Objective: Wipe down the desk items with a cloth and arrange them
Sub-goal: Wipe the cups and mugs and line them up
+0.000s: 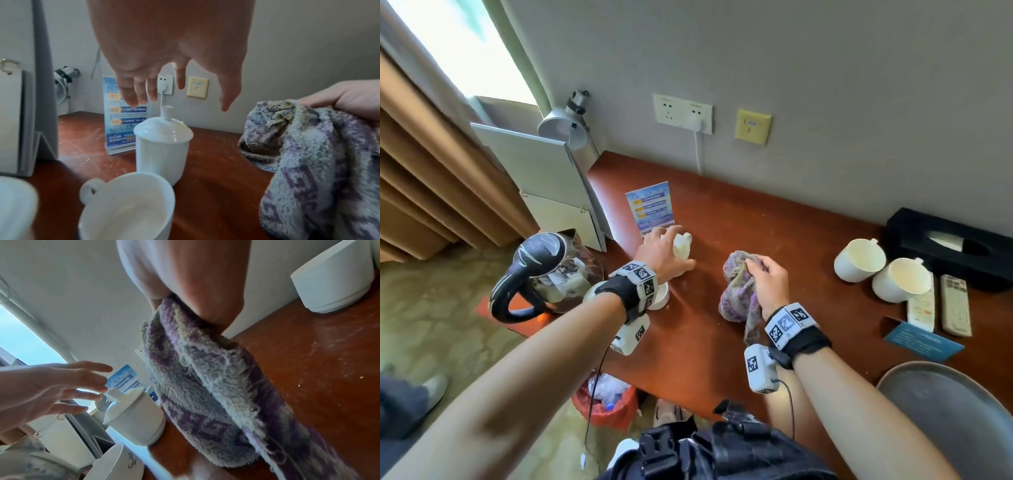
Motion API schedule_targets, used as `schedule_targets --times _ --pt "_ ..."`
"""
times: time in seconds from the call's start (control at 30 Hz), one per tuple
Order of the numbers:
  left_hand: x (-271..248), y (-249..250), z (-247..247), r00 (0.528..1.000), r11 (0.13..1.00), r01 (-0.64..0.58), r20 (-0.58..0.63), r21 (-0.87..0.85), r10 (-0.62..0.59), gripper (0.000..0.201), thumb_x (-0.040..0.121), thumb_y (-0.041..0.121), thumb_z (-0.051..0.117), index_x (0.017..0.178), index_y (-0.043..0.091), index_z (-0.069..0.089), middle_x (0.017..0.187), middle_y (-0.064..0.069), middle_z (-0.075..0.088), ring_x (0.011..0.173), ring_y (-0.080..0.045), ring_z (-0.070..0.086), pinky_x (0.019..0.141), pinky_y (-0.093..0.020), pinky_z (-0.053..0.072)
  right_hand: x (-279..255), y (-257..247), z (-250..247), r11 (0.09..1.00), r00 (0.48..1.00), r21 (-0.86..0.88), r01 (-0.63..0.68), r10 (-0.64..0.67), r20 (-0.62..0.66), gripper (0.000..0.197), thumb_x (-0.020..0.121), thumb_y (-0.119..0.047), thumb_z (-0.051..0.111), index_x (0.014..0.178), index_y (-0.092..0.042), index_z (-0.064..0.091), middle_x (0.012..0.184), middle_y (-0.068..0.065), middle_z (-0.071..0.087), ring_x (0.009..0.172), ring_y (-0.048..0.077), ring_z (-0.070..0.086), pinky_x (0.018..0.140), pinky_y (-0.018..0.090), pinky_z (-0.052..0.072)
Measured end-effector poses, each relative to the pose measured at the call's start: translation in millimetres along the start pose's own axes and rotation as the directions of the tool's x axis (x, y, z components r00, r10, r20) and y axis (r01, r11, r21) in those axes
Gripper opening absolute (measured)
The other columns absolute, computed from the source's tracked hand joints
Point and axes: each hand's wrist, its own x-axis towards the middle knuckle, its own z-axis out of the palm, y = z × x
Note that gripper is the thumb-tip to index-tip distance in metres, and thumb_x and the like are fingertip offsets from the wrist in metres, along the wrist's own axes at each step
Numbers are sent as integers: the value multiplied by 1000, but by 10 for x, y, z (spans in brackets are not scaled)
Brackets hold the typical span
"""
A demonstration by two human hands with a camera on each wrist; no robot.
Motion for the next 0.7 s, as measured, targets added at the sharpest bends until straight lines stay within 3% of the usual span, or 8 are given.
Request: schedule_targets --times 0.27,0.43,0.57,0.7 --pt "167 -371 -15 986 983 134 121 -129 -119 107 66 44 86 152 28 24 146 -10 39 131 -30 45 109 -44 40 9 81 157 999 999 6 -49 49 -14 9 94 -15 65 89 -17 72 83 -2 69 83 14 63 83 34 53" --pt "181 -557 -42 971 981 172 182 -86 -154 104 69 41 87 150 20 25 137 -12 49 123 -31 52 94 -36 45 47 152 228 997 997 -25 -77 77 -19 10 93 -19 65 86 -21 72 83 -3 72 84 15 66 85 36 55" --pt "53 -704 37 935 970 225 261 92 -241 101 71 56 82 147 15 31 139 -17 47 125 -35 49 100 -44 48 22 232 363 995 996 -29 -90 90 2 12 93 -18 65 84 -22 72 83 -2 71 83 14 65 85 35 54" --pt "-48 -704 151 937 912 137 248 387 -246 92 70 73 71 137 16 44 136 -14 49 127 -33 44 107 -45 38 -39 333 435 993 995 -54 -103 104 14 10 93 -19 64 91 -14 73 79 -3 67 76 14 59 70 33 50"
